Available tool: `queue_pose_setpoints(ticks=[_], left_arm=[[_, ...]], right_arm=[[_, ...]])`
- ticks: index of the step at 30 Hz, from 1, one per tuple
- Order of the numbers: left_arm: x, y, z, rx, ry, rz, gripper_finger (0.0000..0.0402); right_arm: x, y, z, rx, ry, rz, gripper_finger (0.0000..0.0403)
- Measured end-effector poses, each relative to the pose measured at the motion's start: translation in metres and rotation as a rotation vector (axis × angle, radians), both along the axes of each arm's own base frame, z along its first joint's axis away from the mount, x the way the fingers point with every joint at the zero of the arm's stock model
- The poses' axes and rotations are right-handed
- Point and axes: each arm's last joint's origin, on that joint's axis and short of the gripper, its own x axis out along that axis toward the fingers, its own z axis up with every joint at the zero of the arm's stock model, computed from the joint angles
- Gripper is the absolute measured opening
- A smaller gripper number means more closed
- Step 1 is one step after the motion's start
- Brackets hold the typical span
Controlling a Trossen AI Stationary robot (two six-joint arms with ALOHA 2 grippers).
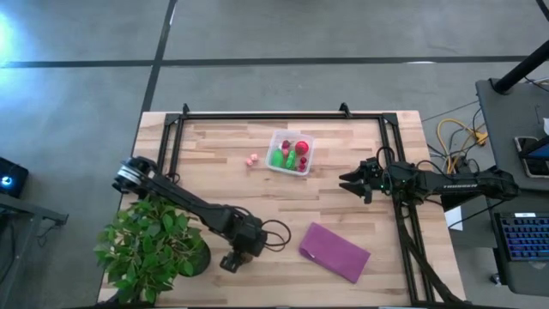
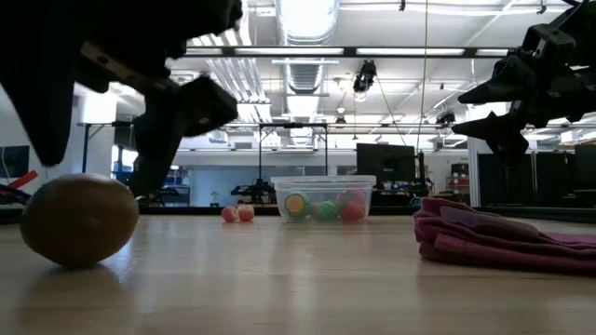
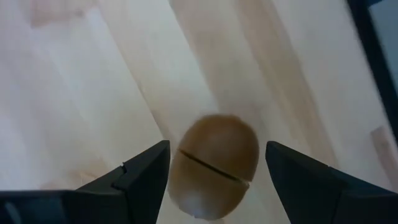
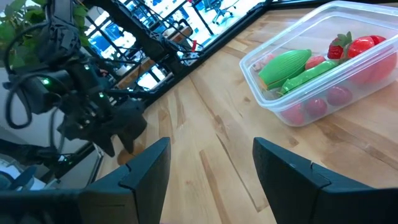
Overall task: Pick and placing Produce into tupperware
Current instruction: Put the kiwi in the transparent bin
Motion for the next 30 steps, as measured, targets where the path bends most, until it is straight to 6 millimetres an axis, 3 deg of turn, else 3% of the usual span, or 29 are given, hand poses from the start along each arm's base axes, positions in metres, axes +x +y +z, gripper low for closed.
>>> queue_pose_setpoints(ticks=[16,30], left_arm=[[0.001,0.0,-0.026,0.039,0.073,0.013,0.0251],[-0.001,0.002,-0.026,0.051,0.102,0.018,0.025]], right_arm=[[0.0,0.0,0.0,0.0,0.0,0.0,0.0219],[0.0,0.0,0.0,0.0,0.0,0.0,0.0219]])
